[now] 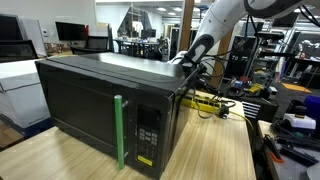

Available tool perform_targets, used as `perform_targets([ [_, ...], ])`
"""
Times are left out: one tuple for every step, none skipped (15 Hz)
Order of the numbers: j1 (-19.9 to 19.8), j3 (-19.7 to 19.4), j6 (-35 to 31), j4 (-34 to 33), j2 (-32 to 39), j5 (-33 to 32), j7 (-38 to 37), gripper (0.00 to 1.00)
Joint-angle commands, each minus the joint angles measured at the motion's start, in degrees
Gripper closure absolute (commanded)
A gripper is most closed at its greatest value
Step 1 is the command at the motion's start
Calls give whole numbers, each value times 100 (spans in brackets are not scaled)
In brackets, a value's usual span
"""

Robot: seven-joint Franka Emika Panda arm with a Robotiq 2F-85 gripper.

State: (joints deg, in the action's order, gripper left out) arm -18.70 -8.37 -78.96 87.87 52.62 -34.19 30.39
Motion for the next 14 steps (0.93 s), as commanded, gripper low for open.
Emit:
perform_targets([
  [-57, 129, -240, 433, -234, 455, -587, 93],
  [-50, 106, -174, 387, -197, 535, -741, 93],
  [-45, 84, -120, 346, -166, 593, -851, 93],
  [-44, 62, -55, 294, -129, 668, -957, 93],
  [-43, 34, 20, 238, -91, 754, -1066, 93],
  [-40, 16, 202, 158, -35, 917, -1149, 93],
  [-47, 4, 337, 64, 34, 1020, -1225, 93],
  [-58, -18, 384, -22, 85, 1067, -1295, 93],
  [-80, -38, 432, -133, 147, 1128, -1344, 93],
  [-104, -58, 478, -232, 190, 1183, -1377, 93],
  [-122, -78, 528, -311, 215, 1231, -1413, 93],
  [-135, -95, 573, -377, 214, 1246, -1426, 93],
  [-145, -110, 603, -416, 193, 1246, -1417, 93],
  [-157, -133, 642, -471, 183, 1208, -1361, 93],
])
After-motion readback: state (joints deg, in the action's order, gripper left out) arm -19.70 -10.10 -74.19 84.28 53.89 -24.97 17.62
